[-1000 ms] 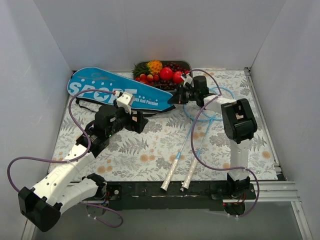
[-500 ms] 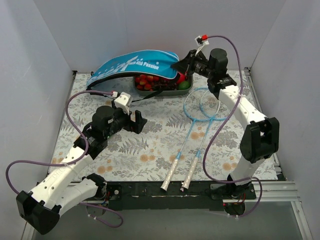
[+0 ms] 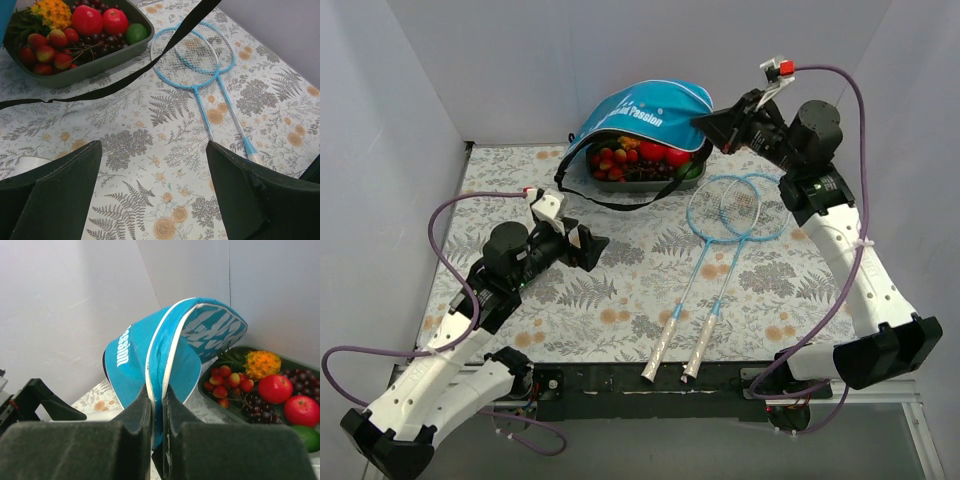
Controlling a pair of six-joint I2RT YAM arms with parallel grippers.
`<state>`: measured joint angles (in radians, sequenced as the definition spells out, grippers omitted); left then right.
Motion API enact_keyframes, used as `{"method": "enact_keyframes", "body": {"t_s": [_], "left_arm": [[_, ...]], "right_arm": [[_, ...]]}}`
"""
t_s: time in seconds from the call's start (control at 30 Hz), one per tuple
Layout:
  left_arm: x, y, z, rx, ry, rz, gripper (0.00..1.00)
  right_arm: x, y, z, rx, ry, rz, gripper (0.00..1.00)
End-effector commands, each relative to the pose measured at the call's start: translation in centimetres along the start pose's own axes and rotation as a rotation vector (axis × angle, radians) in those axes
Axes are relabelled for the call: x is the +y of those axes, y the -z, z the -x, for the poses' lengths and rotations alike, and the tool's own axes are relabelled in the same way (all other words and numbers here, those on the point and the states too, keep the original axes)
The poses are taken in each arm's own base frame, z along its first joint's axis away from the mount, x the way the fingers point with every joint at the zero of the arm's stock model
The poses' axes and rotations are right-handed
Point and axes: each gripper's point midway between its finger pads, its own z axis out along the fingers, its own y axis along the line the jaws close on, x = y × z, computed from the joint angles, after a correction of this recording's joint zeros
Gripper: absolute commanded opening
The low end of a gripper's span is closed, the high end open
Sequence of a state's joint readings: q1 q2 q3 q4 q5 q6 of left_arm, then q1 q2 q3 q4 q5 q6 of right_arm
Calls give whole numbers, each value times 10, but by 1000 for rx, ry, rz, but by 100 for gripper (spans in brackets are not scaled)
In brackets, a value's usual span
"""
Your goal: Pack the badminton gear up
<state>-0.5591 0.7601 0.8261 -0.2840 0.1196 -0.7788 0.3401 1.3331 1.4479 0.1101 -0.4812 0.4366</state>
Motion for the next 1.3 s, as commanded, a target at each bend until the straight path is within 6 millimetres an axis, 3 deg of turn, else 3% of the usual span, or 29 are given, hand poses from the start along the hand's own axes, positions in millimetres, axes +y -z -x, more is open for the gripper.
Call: {"method": "enact_keyframes", "body": {"t_s": [0.0,0.13,0.2,0.23,0.3,0.33,0.4,0.43,0.53,0.7,1.0,1.1,1.2,1.27], "left_arm": [[-3,8,10,-35,-10,-6,86],[-3,10,10,-35,-10,-4,86],[-3,11,10,-35,-10,-6,86],[-3,12,9,-33,-10,-6,86],[-4,14,10,-40,-11,-10,86],[-4,15,10,-42,-11,-10,86],[-5,17,11,-42,-10,-11,86],[-5,17,10,-40,-10,-13,86],[-7,19,11,-37,-11,-20,86],[-7,20,8,-33,5,-20,86],[-10,22,9,-38,37,-29,86],[-11,23,9,-37,45,-30,85],[-10,25,10,-39,40,-28,85],[-8,26,11,-42,36,-16,85]], "right_arm": [[48,31,75,-74,204,31,1],[66,52,102,-17,390,13,1],[63,51,98,54,439,12,1],[71,64,107,67,468,-5,1],[67,74,106,70,545,-46,1],[52,75,97,89,545,-106,1],[42,89,96,93,592,-183,1],[19,93,87,127,597,-283,1],[-13,121,93,117,637,-514,1],[-13,151,97,20,652,-609,1],[-12,208,122,-153,639,-817,1],[-20,215,110,-96,662,-852,1],[-18,203,77,24,733,-726,1],[-15,194,43,116,745,-606,1]]}}
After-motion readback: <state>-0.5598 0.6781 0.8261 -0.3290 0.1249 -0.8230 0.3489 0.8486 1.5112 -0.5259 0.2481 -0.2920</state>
